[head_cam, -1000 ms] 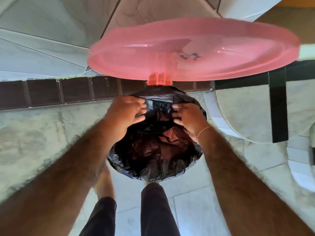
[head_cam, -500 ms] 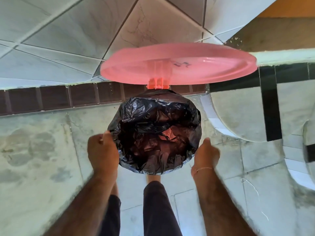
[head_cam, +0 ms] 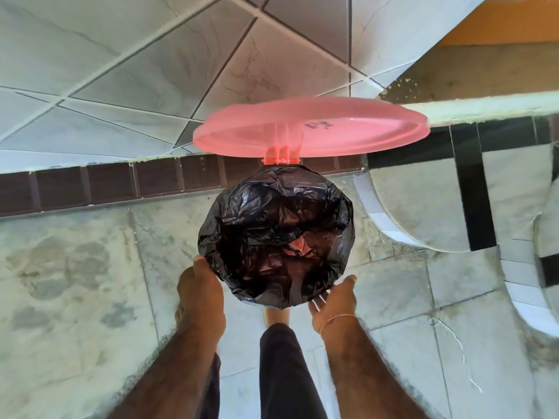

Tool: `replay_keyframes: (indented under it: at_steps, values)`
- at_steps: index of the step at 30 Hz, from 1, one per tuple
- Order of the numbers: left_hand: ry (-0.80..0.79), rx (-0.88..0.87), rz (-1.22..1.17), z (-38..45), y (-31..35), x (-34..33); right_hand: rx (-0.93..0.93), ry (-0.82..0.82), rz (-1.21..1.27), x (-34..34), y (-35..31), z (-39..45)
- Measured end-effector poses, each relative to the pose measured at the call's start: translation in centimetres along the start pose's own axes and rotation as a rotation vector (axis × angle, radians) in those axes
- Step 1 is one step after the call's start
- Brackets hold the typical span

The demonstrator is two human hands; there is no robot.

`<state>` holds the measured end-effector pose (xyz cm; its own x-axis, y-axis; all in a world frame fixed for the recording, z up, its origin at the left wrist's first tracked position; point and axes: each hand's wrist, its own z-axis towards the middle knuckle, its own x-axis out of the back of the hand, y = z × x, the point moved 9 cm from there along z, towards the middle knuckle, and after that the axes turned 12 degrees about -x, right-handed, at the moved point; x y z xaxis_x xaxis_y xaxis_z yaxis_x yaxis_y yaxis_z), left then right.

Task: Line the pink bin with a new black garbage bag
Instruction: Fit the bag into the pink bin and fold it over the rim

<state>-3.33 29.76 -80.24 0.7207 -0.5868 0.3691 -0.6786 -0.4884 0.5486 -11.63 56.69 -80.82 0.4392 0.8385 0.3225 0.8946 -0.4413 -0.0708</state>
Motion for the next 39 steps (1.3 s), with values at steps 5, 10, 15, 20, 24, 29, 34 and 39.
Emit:
replay_keyframes:
  at_steps: [5,10,15,20,24,29,34,39]
  values:
    - [0.128,-0.122,0.099,-0.9,2.6,1.7,0.076,0.091,-0.087,0.9,-2.0,-1.3]
    - [0.043,-0.386,0.245,-3.4,8.4,1.1,0.674,0.403,-0.769,-0.9,-7.8,-6.4]
    - [-0.046,-0.547,0.382,-3.5,11.7,0.6,0.9,0.269,-0.948,-4.5,-8.5,-10.1]
    - [-0.186,-0.559,0.422,-4.1,14.3,1.0,0.921,0.23,-0.932,-5.2,-8.5,-13.6]
    - [-0.397,-0.478,0.443,-4.8,13.3,1.6,0.882,0.236,-0.983,-3.7,-7.3,-15.6]
    - [-0.43,-0.356,0.426,-7.3,13.7,5.4,0.896,0.293,-1.052,0.3,-6.3,-20.8]
    - [-0.414,-0.388,0.377,-10.8,17.6,9.0,0.907,0.338,-1.023,5.4,-7.0,-27.9]
    - [-0.49,-0.592,0.455,-16.3,23.9,9.7,0.958,0.305,-0.936,7.7,-8.4,-34.4]
